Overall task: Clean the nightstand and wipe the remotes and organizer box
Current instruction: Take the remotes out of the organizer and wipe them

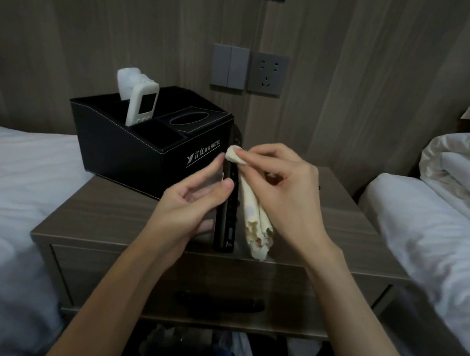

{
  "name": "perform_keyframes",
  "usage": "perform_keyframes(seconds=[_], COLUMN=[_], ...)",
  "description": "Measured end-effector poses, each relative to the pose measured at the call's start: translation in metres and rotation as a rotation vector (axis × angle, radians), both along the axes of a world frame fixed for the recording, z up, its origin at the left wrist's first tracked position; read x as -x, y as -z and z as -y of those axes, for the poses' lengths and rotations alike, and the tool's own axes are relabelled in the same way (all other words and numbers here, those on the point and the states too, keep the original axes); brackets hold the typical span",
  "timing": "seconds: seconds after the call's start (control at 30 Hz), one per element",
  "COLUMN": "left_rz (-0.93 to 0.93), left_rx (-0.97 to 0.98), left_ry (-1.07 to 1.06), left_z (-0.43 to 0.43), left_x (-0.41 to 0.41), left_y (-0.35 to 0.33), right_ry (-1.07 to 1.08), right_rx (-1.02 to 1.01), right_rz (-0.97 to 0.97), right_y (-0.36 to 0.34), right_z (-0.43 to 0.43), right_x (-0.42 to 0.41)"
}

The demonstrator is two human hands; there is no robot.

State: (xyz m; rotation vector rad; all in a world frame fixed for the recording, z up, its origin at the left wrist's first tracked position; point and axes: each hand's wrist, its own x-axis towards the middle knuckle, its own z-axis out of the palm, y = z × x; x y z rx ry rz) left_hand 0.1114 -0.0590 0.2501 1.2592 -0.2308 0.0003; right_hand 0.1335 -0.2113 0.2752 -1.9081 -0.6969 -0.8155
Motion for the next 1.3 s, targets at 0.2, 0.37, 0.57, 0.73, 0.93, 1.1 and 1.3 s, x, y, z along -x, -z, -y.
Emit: perform_keyframes(seconds=[0.2, 0.37, 0.57, 0.73, 0.93, 1.1, 1.3], left_rz=[0.002, 0.031, 0.029, 0.010, 0.010, -0.007, -0.009], left_rx=[0.069, 0.120, 0.164, 0.208, 0.221, 0.228, 0.197], left_ry=[-0.071, -0.110, -0.132, -0.121, -0.141, -0.176, -0.217], left_z=[-0.006, -0.001, 0.000, -0.002, 0.001, 0.004, 0.004], left_x=[-0.002, -0.003, -0.005, -0.007, -0.009, -0.012, -0.014], left_y=[-0.002, -0.001, -0.001, -0.002, -0.003, -0.004, -0.004], right_ry=[-0.096, -0.141, -0.199, -0.231, -0.262, -0.307, -0.355], right_rx=[0.050, 0.085, 0.064, 0.099, 0.163, 0.220, 0.288], right_rz=[-0.049, -0.111, -0.163, -0.184, -0.220, -0.292, -0.422], right_y=[0.000, -0.003, -0.004, -0.004, -0.003, 0.001, 0.007], right_z=[-0.007, -0.006, -0.006, 0.000, 0.013, 0.023, 0.037], right_x=[0.003, 0.006, 0.008, 0.010, 0.015, 0.019, 0.023])
